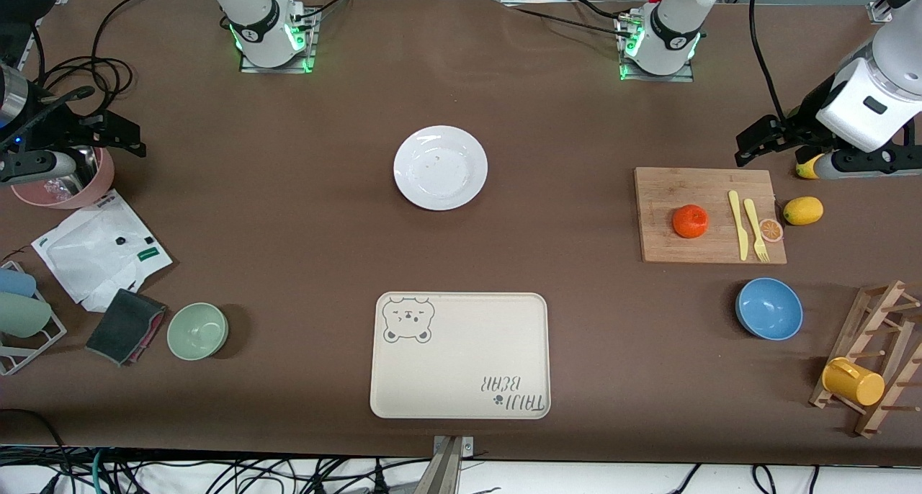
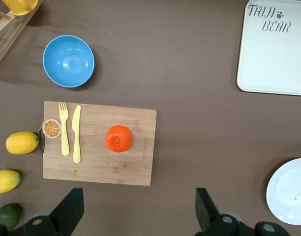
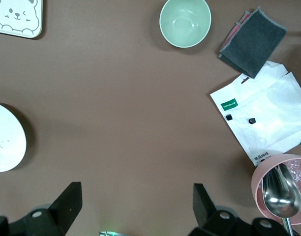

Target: Place orange and plate with both arms

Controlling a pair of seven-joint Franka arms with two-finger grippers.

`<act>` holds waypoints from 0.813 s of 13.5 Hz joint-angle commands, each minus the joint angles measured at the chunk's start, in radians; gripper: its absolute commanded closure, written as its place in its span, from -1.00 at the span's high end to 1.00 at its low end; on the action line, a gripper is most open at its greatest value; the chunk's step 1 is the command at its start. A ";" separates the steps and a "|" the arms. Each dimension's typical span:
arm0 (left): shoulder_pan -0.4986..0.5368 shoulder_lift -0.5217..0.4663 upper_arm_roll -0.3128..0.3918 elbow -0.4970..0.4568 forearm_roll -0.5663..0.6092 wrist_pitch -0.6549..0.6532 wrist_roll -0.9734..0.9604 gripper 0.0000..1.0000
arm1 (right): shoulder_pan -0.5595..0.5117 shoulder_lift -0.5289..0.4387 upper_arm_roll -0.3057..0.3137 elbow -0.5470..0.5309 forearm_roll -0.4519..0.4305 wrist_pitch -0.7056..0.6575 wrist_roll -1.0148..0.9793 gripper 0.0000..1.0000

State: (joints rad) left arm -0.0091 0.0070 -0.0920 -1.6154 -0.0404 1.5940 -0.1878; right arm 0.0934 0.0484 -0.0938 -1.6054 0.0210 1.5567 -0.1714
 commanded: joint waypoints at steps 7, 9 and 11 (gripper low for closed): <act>-0.002 0.016 0.003 0.034 0.019 -0.026 0.019 1.00 | -0.003 0.001 0.012 0.007 -0.016 0.000 -0.011 1.00; 0.000 0.016 0.003 0.034 0.019 -0.026 0.019 1.00 | -0.001 0.001 0.014 0.007 -0.016 0.000 -0.010 1.00; 0.000 0.016 0.003 0.034 0.019 -0.026 0.019 1.00 | -0.001 0.001 0.014 0.002 -0.016 -0.001 -0.011 1.00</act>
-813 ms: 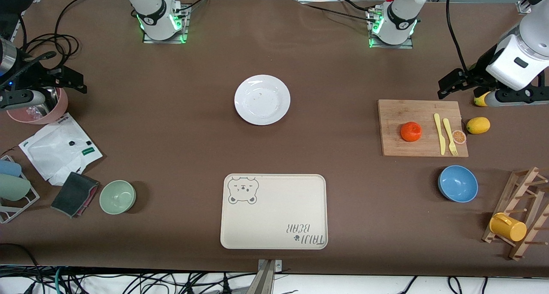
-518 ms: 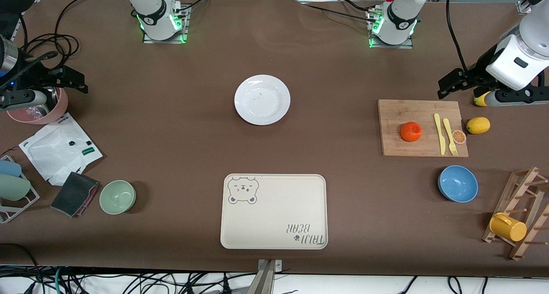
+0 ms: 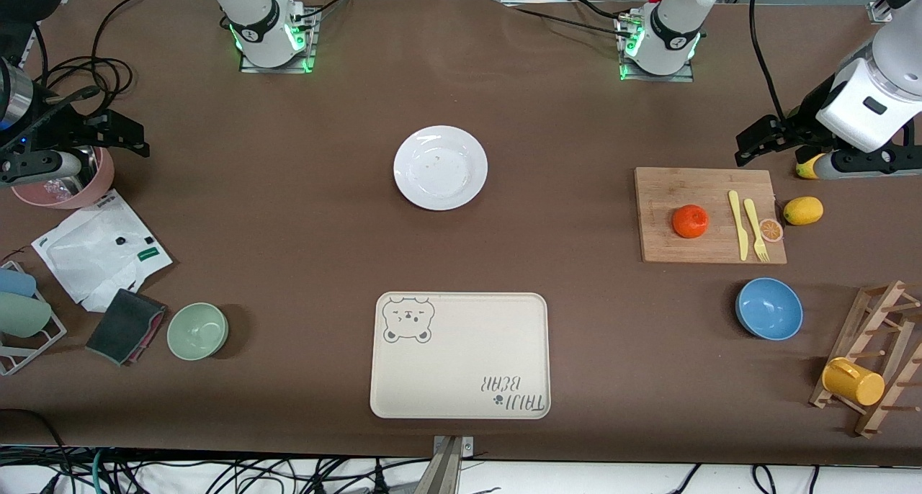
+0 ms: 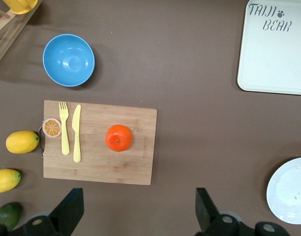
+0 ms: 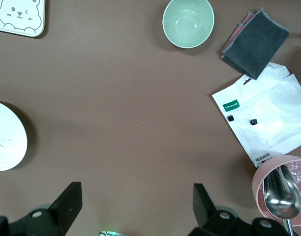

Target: Place orange and plate with both arms

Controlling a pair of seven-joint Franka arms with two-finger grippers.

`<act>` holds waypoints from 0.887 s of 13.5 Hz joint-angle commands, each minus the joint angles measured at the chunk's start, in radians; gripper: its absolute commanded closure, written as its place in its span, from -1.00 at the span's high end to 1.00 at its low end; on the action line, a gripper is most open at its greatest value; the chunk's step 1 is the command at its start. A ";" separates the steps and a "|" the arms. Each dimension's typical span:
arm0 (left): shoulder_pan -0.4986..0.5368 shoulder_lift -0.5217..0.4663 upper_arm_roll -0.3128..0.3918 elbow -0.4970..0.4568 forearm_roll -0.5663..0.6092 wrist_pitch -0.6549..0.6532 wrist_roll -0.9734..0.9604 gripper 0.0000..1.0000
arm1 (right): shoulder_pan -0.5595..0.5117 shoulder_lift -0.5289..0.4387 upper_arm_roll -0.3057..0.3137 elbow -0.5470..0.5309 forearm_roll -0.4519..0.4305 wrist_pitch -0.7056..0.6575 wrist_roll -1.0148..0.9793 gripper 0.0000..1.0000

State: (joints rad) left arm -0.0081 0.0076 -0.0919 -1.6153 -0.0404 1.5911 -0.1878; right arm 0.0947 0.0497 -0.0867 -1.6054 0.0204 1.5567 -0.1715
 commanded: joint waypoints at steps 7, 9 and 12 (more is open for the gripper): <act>-0.001 0.015 0.003 0.034 0.019 -0.023 0.019 1.00 | -0.001 -0.002 0.007 -0.007 -0.019 -0.001 -0.006 1.00; -0.001 0.015 0.003 0.034 0.019 -0.023 0.019 1.00 | -0.001 -0.007 0.007 -0.015 -0.019 0.005 -0.006 1.00; -0.001 0.015 0.003 0.034 0.019 -0.023 0.019 1.00 | -0.001 -0.008 0.007 -0.016 -0.019 0.005 -0.005 1.00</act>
